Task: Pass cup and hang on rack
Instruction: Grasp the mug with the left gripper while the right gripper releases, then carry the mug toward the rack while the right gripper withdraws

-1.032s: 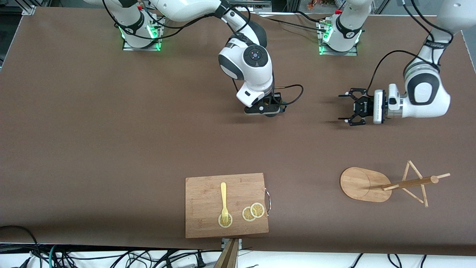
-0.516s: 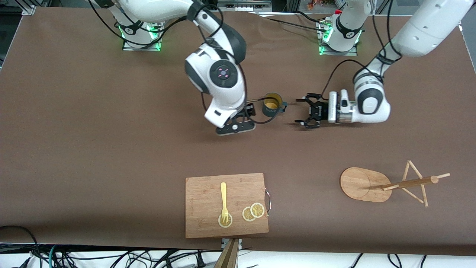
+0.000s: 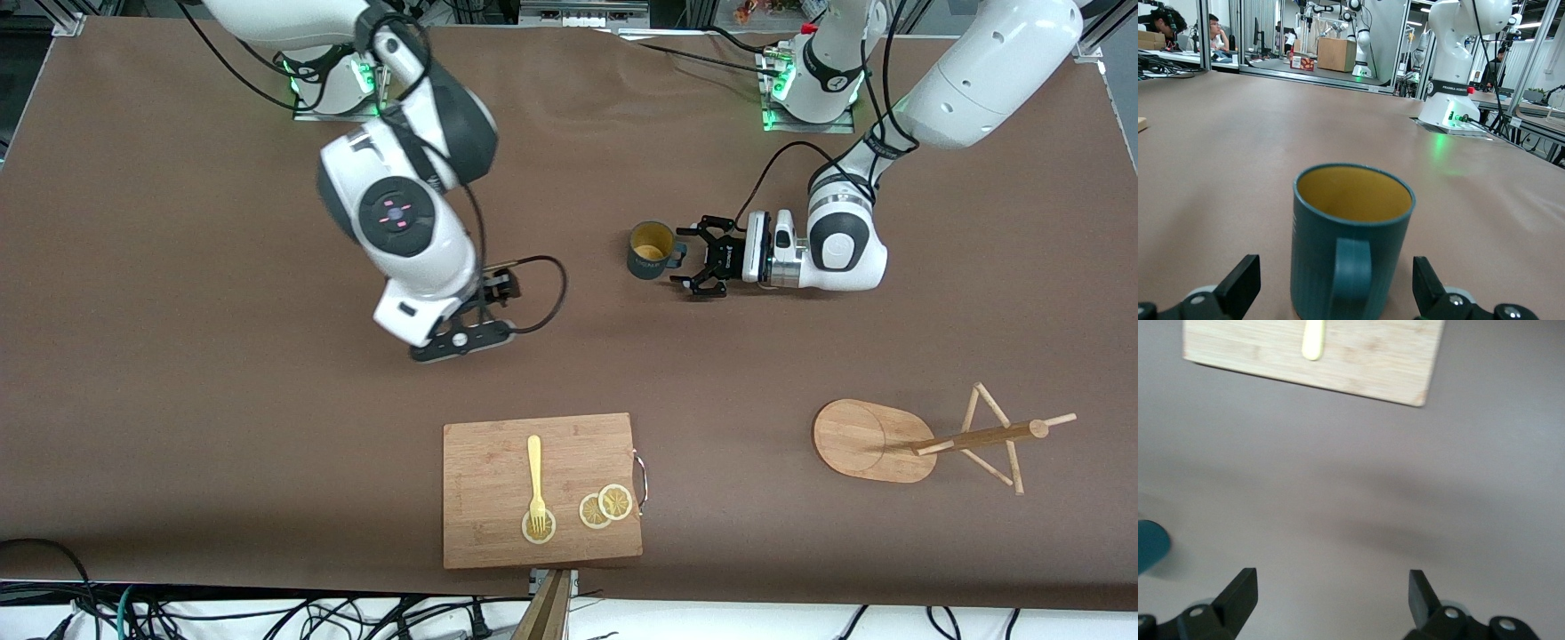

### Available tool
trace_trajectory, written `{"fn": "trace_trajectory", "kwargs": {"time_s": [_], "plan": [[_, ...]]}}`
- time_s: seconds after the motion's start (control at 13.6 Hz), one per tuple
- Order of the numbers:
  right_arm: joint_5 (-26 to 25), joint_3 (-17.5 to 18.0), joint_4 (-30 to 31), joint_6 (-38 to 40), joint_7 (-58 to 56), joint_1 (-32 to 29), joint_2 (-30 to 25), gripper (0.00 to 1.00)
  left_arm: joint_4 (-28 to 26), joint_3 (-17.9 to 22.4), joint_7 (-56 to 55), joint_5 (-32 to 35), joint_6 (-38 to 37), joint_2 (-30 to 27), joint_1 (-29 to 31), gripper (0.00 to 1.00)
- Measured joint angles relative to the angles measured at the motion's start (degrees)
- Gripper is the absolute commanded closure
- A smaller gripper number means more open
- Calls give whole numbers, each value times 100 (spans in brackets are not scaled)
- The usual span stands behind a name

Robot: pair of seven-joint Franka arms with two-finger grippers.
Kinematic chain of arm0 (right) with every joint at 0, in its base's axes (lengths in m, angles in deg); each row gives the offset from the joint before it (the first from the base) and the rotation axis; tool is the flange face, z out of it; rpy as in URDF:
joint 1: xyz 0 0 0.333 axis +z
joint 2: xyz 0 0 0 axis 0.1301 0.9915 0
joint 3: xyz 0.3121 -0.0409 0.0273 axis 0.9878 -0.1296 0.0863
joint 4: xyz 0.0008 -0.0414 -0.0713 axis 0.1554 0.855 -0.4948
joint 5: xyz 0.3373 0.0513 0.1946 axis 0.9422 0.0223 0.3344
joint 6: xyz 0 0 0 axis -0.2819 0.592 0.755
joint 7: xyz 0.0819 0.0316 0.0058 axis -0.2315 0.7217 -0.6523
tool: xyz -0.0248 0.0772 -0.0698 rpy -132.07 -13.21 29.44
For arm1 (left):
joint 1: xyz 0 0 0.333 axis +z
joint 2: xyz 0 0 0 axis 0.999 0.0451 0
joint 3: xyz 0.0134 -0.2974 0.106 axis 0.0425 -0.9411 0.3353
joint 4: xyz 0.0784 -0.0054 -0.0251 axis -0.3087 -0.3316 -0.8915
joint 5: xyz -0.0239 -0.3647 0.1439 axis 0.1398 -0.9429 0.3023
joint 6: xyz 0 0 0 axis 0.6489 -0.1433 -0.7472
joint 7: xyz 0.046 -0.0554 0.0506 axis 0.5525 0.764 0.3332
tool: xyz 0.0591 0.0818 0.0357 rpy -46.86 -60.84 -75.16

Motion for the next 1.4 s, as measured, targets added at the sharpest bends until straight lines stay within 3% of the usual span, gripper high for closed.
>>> {"fn": "trace_trajectory", "kwargs": {"time_s": [0.22, 0.29, 0.52, 0.66, 0.96, 1.4], "plan": [[-1, -17, -1, 376, -166, -528, -203, 0, 3, 11, 404, 0, 66, 235, -5, 0], [-1, -23, -1, 493, -177, -691, -271, 0, 9, 8, 466, 0, 78, 262, -15, 7], [-2, -33, -3, 909, -310, -1119, -491, 0, 52, 8, 578, 0, 106, 266, -23, 70], [-12, -123, -4, 1275, -550, -1331, -649, 0, 68, 14, 597, 0, 125, 266, -23, 100], [-17, -585, -20, 1559, -897, -1655, -1146, 0, 78, 52, 678, 0, 161, 266, 4, 100], [-18, -620, 382, 1768, -1504, -2388, -1981, 0, 105, 101, 717, 4, 55, 266, 625, 100]]}}
